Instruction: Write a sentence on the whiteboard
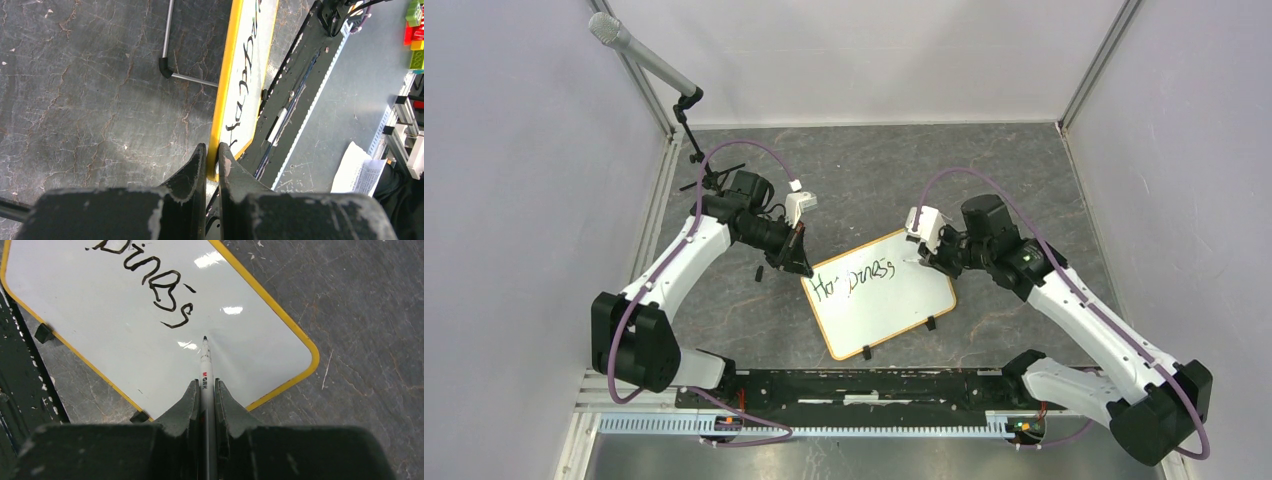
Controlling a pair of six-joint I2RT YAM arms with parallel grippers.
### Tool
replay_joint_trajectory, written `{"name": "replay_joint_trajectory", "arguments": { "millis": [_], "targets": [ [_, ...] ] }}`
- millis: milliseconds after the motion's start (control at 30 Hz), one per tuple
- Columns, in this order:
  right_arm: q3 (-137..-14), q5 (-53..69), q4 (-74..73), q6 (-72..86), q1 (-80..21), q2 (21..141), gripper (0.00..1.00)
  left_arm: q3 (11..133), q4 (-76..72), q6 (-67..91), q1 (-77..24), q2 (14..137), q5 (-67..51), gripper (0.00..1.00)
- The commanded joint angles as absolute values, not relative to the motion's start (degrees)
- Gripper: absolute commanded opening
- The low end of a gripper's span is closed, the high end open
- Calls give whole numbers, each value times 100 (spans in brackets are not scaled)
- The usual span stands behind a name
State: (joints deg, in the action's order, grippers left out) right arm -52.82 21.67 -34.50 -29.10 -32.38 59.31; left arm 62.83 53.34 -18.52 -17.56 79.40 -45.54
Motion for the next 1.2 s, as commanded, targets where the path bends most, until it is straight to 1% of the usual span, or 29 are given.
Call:
{"name": "replay_joint_trajectory", "arguments": {
  "millis": [0, 267, 433, 733, 1033, 1167],
  "targets": [
    [-5545, 1997, -3411, -2950, -3198, 6004, 0, 6127, 5458, -1870, -1977, 8117, -4260, 2],
    [-5537, 2009, -3273, -2909, -3195, 6123, 0, 6117, 5458, -1874, -1971, 8109, -4254, 2],
    [-5516, 1816, -3328, -2942, -3190, 6152, 0, 6108, 5458, -1876, -1977, 8104, -4256, 2],
    [-5585, 1633, -3417, -3003, -2938, 6156, 0, 6082, 5459, -1880, -1978, 8076, -4237, 2],
    [-5559, 2212, -3665, -3108, -2936, 6295, 0, 6091, 5458, -1879, -1973, 8095, -4236, 2],
    [-5517, 2281, -3798, -3196, -2947, 6329, 0, 6082, 5463, -1881, -1978, 8087, -4234, 2]
  ]
}}
